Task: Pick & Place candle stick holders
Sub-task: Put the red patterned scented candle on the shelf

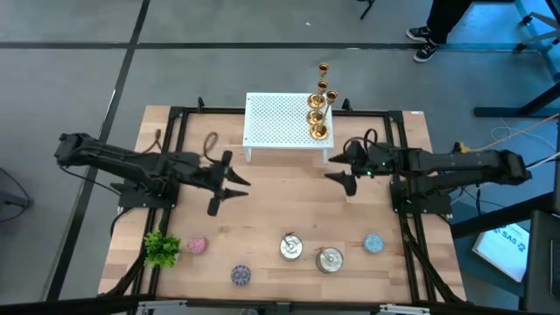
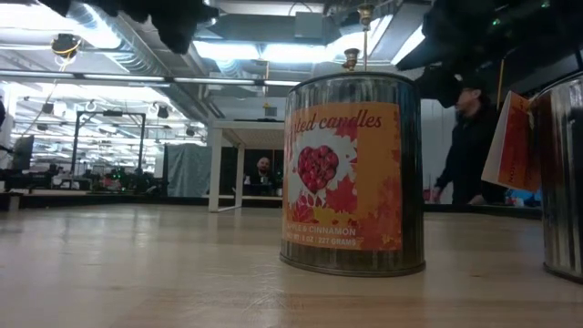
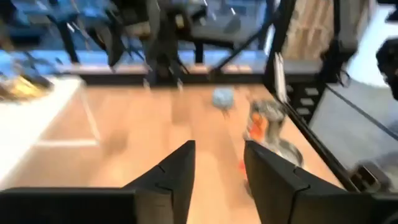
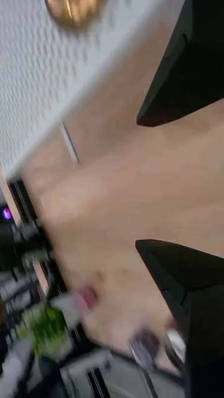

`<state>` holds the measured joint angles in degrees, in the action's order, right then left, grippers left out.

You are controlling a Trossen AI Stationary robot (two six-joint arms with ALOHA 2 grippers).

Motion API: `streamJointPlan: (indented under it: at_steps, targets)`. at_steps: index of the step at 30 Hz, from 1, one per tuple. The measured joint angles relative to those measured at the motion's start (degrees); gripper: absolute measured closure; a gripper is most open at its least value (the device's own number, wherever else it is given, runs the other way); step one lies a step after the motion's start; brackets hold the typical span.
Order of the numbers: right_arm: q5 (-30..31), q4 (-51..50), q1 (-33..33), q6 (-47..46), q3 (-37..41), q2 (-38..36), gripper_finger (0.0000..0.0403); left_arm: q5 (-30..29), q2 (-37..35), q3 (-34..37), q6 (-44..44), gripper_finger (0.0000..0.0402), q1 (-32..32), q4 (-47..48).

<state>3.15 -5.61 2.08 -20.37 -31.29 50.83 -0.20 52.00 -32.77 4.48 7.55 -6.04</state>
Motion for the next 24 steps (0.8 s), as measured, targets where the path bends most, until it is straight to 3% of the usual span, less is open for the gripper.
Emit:
streamJointPlan:
  at_steps: [9, 24]
  targets:
    - [-0.8, 0.2, -8.0, -5.1, 0.0, 0.2, 0.0087, 3.2, 11.2, 0.0, 4.5, 0.0213, 2.5, -6.1]
    - [1.1, 0.3, -15.5, -6.4, 0.0, 0.2, 0.0087, 4.8, 21.5, -0.3, 5.5, 0.0210, 4.2, -10.9]
